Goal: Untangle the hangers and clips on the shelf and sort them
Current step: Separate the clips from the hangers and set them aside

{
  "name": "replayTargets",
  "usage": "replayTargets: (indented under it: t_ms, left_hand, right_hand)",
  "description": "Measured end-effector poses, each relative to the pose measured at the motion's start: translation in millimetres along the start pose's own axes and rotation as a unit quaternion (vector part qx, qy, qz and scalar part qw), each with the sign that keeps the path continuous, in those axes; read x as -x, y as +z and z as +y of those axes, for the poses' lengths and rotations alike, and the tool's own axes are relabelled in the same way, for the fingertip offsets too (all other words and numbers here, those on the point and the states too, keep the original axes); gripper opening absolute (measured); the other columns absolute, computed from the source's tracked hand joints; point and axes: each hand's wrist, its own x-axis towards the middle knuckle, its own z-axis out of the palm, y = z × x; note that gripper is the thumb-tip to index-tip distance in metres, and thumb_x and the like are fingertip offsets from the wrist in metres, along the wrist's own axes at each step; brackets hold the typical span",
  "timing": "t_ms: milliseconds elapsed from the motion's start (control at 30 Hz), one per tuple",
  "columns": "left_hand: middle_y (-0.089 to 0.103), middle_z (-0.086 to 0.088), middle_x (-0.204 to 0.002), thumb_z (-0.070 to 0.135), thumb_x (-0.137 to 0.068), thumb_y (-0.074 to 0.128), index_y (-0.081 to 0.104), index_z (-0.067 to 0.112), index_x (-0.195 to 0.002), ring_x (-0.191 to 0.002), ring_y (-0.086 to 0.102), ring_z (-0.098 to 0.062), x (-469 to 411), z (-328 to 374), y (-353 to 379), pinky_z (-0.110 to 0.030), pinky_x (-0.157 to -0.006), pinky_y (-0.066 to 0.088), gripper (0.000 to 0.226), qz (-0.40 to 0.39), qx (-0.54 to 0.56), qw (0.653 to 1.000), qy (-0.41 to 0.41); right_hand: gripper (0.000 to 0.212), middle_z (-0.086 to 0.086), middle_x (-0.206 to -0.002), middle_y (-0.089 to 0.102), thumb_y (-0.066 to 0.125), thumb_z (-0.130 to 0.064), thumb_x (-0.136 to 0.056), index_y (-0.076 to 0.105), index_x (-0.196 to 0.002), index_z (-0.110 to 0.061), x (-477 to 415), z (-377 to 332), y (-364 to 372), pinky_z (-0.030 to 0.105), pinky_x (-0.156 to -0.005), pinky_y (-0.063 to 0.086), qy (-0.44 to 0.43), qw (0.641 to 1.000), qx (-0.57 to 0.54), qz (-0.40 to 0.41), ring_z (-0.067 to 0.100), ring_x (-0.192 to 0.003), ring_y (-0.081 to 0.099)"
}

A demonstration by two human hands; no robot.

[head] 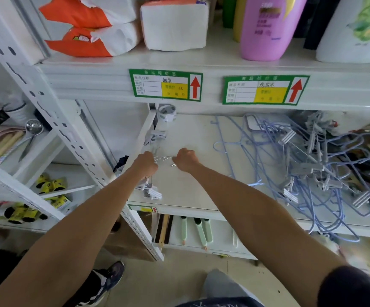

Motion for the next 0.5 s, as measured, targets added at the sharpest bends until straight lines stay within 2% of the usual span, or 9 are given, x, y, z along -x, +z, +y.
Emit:
replayTargets:
  t_ms: [67,233,367,500]
  left_hand:
    - [0.060,-0.016,-0.107,0.008,-0.086,0.054,0.049,0.001,-0.115,-0.098,0.064,-0.032,1.3,-0.3,2.7,-0.029,-0.062,0.044,0.030,-0.009,-0.008,1.000,-0.002]
    - [0.055,-0.011,-0.098,0.009,-0.087,0.054,0.049,-0.001,-0.116,-0.093,0.060,-0.028,10.2,1.3,4.3,-0.027,-0.059,0.040,0.031,-0.018,-0.022,1.000,0.002]
    - [0.060,-0.017,-0.114,0.012,-0.087,0.054,0.050,-0.003,-0.119,-0.106,0.061,-0.032,16.9,8.5,-2.8,-0.033,-0.075,0.048,0.035,-0.007,-0.023,1.000,0.010]
    - [0.054,-0.018,-0.127,0.021,-0.087,0.054,0.041,-0.002,-0.131,-0.117,0.056,-0.035,23.2,15.9,-5.1,-0.040,-0.092,0.050,0.051,0.020,-0.036,0.999,0.007]
  right_hand:
    - [0.033,0.017,-0.109,0.059,0.050,-0.028,-0.095,0.060,-0.118,-0.006,3.3,2.6,-0.4,0.032,-0.077,0.039,-0.001,1.000,0.014,0.008,0.036,-0.107,0.059]
    - [0.033,0.020,-0.118,0.058,0.047,-0.024,-0.095,0.057,-0.120,-0.006,12.8,15.3,-9.9,0.033,-0.079,0.040,-0.001,0.999,0.026,0.024,0.036,-0.109,0.058]
    - [0.032,0.019,-0.116,0.059,0.045,-0.024,-0.094,0.057,-0.118,-0.006,24.1,21.0,-29.2,0.033,-0.079,0.041,0.003,0.998,0.029,0.047,0.036,-0.108,0.058]
    - [0.029,0.018,-0.113,0.060,0.047,-0.023,-0.091,0.058,-0.113,-0.007,46.8,26.5,-45.8,0.036,-0.085,0.048,0.001,0.997,0.006,0.074,0.035,-0.104,0.060]
